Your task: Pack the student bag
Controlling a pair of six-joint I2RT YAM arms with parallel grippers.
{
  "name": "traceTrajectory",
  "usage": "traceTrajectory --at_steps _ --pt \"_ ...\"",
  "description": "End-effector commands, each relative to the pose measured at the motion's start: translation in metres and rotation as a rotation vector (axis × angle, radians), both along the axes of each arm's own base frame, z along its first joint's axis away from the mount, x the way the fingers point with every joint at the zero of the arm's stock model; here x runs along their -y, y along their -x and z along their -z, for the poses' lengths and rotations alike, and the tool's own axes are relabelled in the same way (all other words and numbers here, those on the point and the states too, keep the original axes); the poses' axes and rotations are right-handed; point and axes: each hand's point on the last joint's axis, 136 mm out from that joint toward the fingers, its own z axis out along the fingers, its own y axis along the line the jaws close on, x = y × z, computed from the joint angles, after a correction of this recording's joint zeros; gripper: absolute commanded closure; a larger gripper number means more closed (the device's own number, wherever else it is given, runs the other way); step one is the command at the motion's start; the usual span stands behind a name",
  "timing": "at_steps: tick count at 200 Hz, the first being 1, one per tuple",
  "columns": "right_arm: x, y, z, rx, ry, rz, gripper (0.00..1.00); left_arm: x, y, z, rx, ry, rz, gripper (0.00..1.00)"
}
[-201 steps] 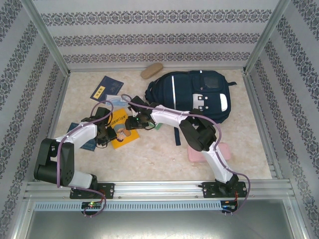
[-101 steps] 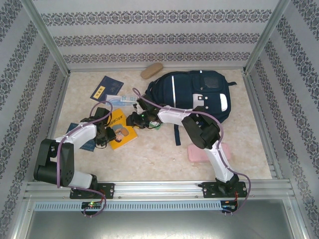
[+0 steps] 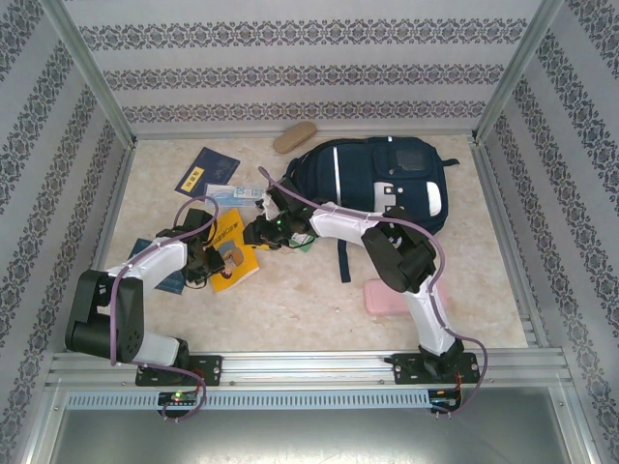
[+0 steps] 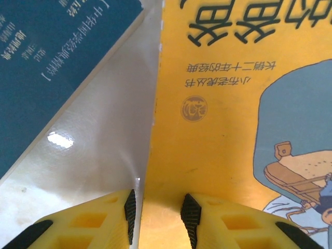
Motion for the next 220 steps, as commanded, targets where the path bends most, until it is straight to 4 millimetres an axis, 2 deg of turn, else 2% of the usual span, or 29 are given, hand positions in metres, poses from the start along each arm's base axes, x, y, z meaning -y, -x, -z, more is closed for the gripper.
traceTrajectory --at_steps 1,22,41,71,103,121,139,155,168,188,204,220 --pt "-0.036 0.039 -0.006 -0.038 -0.072 -0.164 0.6 0.015 -0.002 0.008 0.004 0.07 0.035 0.64" --pt "-0.042 0.039 -0.001 -0.038 -0.064 -0.17 0.61 0.015 -0.003 0.007 0.007 0.073 0.036 0.64" --pt "-0.048 0.04 -0.005 -0.054 -0.105 -0.18 0.62 0.016 -0.004 0.008 0.012 0.08 0.038 0.64" --pt "-0.058 0.044 -0.038 -0.064 -0.241 -0.212 0.68 0.018 -0.006 0.009 0.01 0.087 0.043 0.64" --pt "-0.057 0.048 -0.066 -0.102 -0.343 -0.22 0.69 0.019 -0.01 0.006 0.02 0.09 0.052 0.64" --pt "-0.05 0.052 -0.062 -0.103 -0.307 -0.218 0.68 0.02 -0.012 0.004 0.027 0.091 0.055 0.64" --pt "-0.033 0.049 -0.034 -0.079 -0.156 -0.182 0.68 0.019 -0.012 0.003 0.026 0.088 0.055 0.64" --pt "-0.017 0.038 -0.018 -0.07 -0.098 -0.121 0.78 0.019 -0.012 0.002 0.028 0.089 0.056 0.64" --pt "-0.006 0.03 -0.015 -0.059 -0.08 -0.08 0.87 0.02 -0.011 -0.001 0.03 0.09 0.057 0.64" --pt "0.004 0.019 -0.026 -0.012 -0.083 -0.053 1.0 0.019 -0.014 -0.013 0.058 0.091 0.052 0.64" --pt "0.008 0.011 -0.043 0.032 -0.101 -0.036 1.0 0.021 -0.02 -0.03 0.1 0.102 0.046 0.62" --pt "0.015 0.001 -0.065 0.08 -0.129 -0.009 1.0 0.027 -0.032 -0.056 0.18 0.146 0.04 0.59"
